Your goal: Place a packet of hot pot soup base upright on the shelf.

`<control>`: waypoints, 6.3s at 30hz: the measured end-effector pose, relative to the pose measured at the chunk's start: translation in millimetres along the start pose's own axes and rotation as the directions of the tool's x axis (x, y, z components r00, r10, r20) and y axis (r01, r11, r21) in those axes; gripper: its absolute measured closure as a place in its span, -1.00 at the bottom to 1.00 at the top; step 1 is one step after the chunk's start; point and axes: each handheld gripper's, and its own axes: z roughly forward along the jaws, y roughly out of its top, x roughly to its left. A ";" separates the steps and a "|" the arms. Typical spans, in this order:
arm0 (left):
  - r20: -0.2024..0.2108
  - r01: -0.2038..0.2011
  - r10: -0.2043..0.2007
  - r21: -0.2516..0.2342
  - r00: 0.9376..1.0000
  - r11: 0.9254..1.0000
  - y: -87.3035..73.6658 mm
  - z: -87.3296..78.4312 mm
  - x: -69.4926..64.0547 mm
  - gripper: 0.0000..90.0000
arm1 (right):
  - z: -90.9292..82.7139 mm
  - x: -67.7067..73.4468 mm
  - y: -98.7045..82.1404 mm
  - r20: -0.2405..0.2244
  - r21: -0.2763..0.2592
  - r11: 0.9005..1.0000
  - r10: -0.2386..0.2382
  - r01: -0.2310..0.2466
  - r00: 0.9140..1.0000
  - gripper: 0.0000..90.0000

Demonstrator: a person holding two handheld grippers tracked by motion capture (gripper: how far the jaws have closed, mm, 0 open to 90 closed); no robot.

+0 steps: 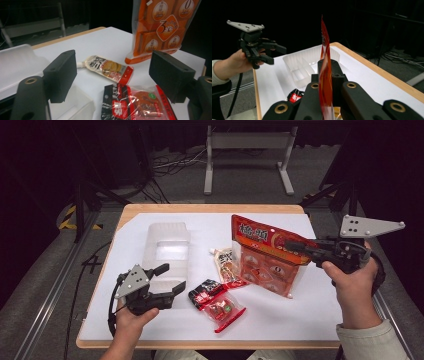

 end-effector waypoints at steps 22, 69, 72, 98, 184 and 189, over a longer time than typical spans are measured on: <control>0.125 0.036 -0.028 -0.060 0.992 0.998 6.9 63.4 -0.5 -0.30 | 28.6 16.4 24.0 -0.091 -0.035 0.998 -0.048 0.045 0.995 1.00; 0.542 0.119 -0.015 -0.157 0.840 0.981 -1.3 114.9 -10.9 -0.15 | 68.4 22.3 12.7 -0.245 -0.137 0.990 -0.051 0.018 0.968 1.00; 0.582 0.118 -0.011 -0.146 0.813 0.982 -0.8 113.5 -11.9 0.08 | 67.4 20.3 11.7 -0.264 -0.150 0.989 -0.036 -0.004 0.964 1.00; 0.571 0.058 -0.019 -0.050 0.821 0.997 5.7 100.3 -18.5 0.58 | 65.2 16.8 8.1 -0.207 -0.105 0.994 -0.036 0.014 0.978 0.97; 0.158 0.122 -0.097 -0.153 0.983 0.981 70.0 66.6 116.9 0.59 | 18.7 -48.5 -107.5 0.159 0.037 0.964 0.253 -0.262 0.954 -0.20; 0.139 0.116 -0.096 -0.147 0.986 0.982 69.8 67.0 121.8 0.59 | 19.6 -49.6 -108.9 0.147 0.043 0.964 0.253 -0.261 0.956 -0.20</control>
